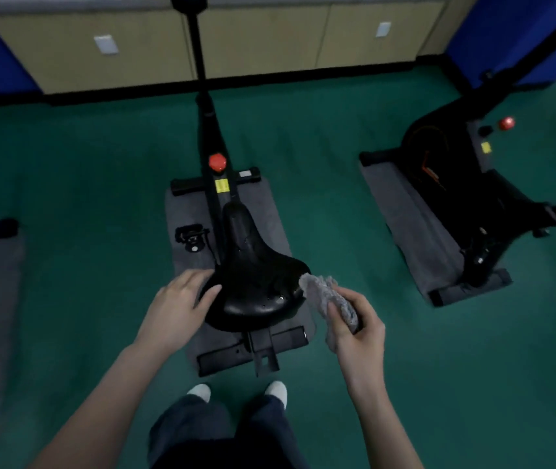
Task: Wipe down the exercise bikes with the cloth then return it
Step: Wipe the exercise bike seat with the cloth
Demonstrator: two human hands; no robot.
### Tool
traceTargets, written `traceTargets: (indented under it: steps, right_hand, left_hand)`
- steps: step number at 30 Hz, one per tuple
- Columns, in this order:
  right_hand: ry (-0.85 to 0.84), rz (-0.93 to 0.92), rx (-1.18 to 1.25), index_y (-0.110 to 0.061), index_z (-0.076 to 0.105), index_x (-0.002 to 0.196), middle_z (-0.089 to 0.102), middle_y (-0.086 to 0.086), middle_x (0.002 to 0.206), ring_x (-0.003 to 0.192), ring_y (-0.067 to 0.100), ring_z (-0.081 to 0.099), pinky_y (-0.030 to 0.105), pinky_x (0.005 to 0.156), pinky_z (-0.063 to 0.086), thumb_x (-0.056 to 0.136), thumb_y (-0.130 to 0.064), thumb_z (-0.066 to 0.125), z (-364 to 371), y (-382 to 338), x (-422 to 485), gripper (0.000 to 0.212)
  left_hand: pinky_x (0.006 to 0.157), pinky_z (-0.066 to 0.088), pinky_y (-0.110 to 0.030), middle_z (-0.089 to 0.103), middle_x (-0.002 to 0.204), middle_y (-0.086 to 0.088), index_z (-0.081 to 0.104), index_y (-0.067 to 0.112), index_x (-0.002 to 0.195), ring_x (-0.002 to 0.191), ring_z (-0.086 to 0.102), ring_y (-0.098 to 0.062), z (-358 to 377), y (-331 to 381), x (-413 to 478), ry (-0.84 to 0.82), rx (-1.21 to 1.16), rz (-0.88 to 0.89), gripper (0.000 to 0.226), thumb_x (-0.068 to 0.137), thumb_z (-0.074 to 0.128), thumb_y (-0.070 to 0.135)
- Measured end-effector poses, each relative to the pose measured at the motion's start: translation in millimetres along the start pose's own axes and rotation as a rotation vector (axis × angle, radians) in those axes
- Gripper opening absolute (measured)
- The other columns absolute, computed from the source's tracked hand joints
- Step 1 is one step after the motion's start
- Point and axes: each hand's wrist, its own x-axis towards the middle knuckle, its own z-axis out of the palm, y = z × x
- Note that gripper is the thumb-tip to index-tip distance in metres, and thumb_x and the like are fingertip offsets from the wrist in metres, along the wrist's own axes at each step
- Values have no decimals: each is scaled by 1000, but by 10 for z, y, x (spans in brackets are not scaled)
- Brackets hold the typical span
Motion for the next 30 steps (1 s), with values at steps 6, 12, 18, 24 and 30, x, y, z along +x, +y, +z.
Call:
traceTargets:
  steps: [6, 12, 18, 24, 30]
  right_hand:
    - [-140, -146, -64, -18, 68, 102, 70, -15, 95, 91, -1, 64, 10, 76, 47, 90, -4, 63, 275, -38, 561, 19]
    - [-285, -308, -208, -19, 68, 107, 68, -4, 109, 105, 5, 61, 21, 90, 48, 91, -6, 61, 1004, -144, 1205, 21]
    - [-438, -580, -465, -11, 68, 108, 64, -5, 106, 108, 14, 59, 16, 93, 43, 81, 10, 60, 1732, -249, 1702, 34]
    - [-803, -782, -654, -3, 71, 97, 69, 3, 103, 110, 20, 58, 24, 105, 39, 78, 15, 60, 1767, -278, 1795, 28]
    - [-939, -957, -730, -3, 70, 98, 70, 6, 101, 110, 22, 60, 26, 107, 36, 82, 11, 63, 1735, -219, 1798, 22]
  left_hand:
    - [107, 35, -39, 50, 137, 0, 48, 17, 137, 127, 46, -21, 105, 56, 232, 97, -106, -116, 46, 98, 41, 40]
    - [98, 30, -21, 49, 137, 3, 49, 19, 136, 126, 45, -15, 244, -74, 573, 114, -339, -218, 46, 96, 48, 42]
    - [85, 34, -9, 55, 127, 7, 53, 22, 132, 109, 55, -3, 348, -184, 824, 95, -556, -197, 45, 91, 57, 40]
    - [88, 40, -8, 56, 121, 10, 56, 21, 130, 106, 56, -3, 449, -159, 846, 104, -753, -172, 44, 89, 63, 34]
    - [103, 36, -18, 55, 126, 13, 57, 21, 129, 117, 50, -1, 494, -155, 770, 137, -828, -168, 41, 90, 60, 35]
